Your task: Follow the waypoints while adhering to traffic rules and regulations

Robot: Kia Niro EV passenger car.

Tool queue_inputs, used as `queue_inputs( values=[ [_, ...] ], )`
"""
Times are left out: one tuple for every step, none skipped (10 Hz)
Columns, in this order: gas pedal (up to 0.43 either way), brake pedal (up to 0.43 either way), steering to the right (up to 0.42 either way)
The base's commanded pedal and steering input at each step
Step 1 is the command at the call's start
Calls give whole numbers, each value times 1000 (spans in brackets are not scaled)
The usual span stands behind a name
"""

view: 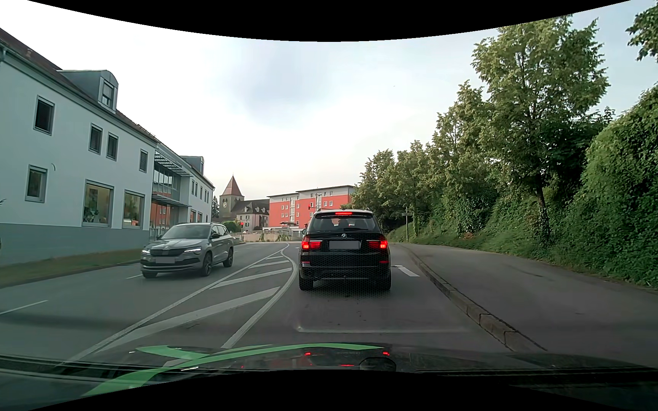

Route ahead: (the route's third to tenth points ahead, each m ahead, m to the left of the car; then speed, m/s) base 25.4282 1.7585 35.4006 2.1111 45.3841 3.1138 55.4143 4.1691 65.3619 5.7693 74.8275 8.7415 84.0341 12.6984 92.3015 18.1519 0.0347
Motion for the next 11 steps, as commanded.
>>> queue_inputs(
  values=[
    [0,280,-4],
    [0,280,-4],
    [0,280,-4],
    [0,287,-4],
    [0,293,-4],
    [0,287,-4],
    [0,287,-4],
    [0,287,-4],
    [0,287,-4],
    [0,299,-4],
    [0,299,-4]
  ],
)
